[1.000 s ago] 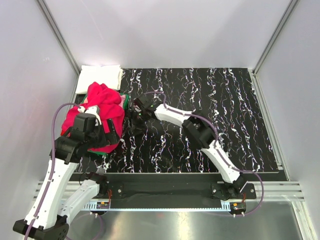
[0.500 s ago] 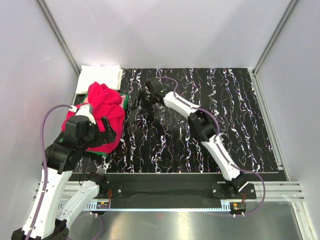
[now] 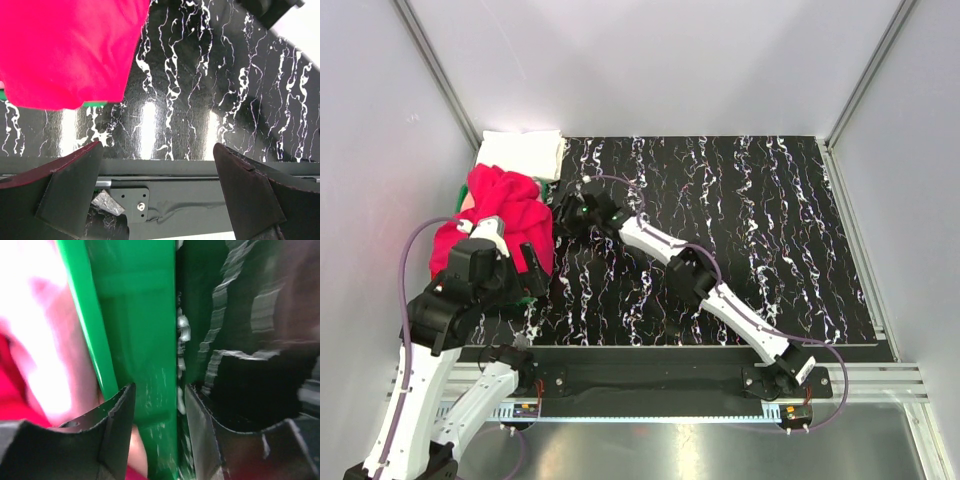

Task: Fold and stack the t-shirts

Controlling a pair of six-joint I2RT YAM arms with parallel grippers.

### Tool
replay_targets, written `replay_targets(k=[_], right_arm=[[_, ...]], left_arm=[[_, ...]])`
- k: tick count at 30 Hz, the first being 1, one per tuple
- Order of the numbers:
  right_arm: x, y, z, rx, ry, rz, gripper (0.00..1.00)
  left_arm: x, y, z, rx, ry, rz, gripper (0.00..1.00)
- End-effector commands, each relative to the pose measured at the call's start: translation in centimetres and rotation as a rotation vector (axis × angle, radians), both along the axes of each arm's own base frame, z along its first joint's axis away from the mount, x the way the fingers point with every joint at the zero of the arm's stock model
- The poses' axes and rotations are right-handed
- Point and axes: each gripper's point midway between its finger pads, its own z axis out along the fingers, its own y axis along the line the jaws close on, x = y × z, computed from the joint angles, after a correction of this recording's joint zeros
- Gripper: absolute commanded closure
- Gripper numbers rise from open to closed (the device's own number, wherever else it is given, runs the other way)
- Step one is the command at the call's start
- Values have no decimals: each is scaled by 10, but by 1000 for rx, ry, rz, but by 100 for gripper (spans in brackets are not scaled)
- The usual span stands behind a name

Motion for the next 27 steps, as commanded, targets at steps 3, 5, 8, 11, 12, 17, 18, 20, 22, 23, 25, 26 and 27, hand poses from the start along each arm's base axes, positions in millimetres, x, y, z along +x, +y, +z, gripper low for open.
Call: replay_targets(k=[3, 5, 8, 11, 12, 17, 18, 20, 22, 23, 25, 26, 27], right_arm=[[-49, 63, 57, 225, -143, 11, 45], [-66, 75, 71, 254, -195, 30, 43], [-84, 85, 87, 288, -187, 28, 39], [-89, 91, 90, 348, -157, 11, 42], [-90, 91, 95, 349, -168, 12, 41], [-83, 69, 94, 259, -228, 71, 35], [-68, 50, 94, 214, -215, 52, 32], [-59, 28, 94, 164, -237, 72, 26], [-42, -8, 103, 86, -278, 57, 20], [-36, -22, 109, 64, -305, 44, 17], [-28, -59, 132, -6, -343, 6, 9], [-25, -74, 151, -38, -416, -11, 5], [-25, -85, 151, -91, -411, -10, 1]], left_arm=[[-4, 5, 16, 0, -40, 13, 1], [-5, 6, 13, 4, -32, 22, 1], [-6, 7, 12, 5, -14, 30, 1], [-6, 8, 19, 5, -21, 43, 1], [-6, 9, 22, 5, -23, 47, 1], [-9, 25, 41, 72, -47, 87, 1], [-10, 27, 44, 82, -52, 92, 1], [-10, 32, 50, 99, -60, 104, 1], [-10, 34, 53, 108, -70, 112, 1], [-9, 35, 56, 108, -81, 117, 1], [-6, 37, 59, 109, -102, 134, 1], [-5, 38, 59, 109, -106, 141, 1], [-4, 38, 59, 110, -109, 140, 1]])
